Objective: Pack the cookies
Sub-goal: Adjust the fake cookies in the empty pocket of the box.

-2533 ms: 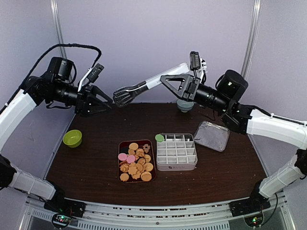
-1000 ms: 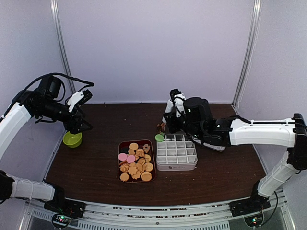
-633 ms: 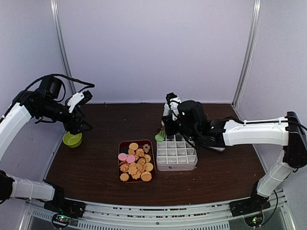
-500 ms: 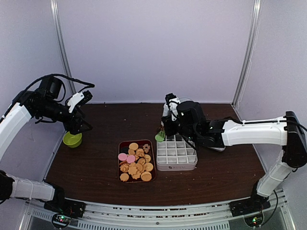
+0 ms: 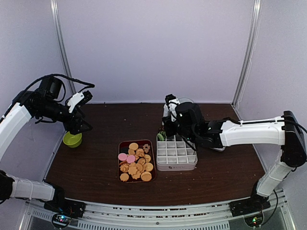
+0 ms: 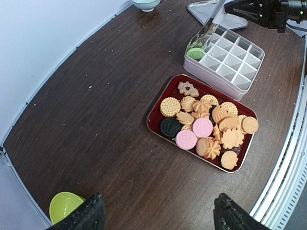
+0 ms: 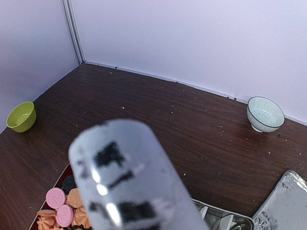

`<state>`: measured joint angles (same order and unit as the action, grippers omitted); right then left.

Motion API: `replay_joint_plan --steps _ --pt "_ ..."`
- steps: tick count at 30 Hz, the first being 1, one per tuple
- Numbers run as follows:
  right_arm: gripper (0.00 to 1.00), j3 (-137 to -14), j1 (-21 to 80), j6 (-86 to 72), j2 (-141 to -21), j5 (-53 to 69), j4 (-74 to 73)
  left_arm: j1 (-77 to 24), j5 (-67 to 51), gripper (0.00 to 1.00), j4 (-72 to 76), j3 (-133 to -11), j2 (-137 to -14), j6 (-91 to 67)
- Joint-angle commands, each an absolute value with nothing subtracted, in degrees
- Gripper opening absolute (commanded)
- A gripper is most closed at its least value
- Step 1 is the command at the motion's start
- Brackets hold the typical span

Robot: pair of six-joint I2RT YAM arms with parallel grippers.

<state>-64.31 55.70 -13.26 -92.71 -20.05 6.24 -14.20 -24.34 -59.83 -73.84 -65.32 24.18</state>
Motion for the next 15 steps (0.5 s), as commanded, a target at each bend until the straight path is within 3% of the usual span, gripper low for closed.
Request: replay_joint_plan --steps 1,15 --pt "0.19 -64.4 55.8 -12.4 -92.6 -22.4 7.7 -13.8 -24.6 0.80 -58.4 -73.5 -65.3 25.1" --pt "0.19 -66.2 55.7 -7.4 -86.5 -26.0 5.8 -13.8 -25.5 0.80 -58.4 -73.8 -65.7 24.6"
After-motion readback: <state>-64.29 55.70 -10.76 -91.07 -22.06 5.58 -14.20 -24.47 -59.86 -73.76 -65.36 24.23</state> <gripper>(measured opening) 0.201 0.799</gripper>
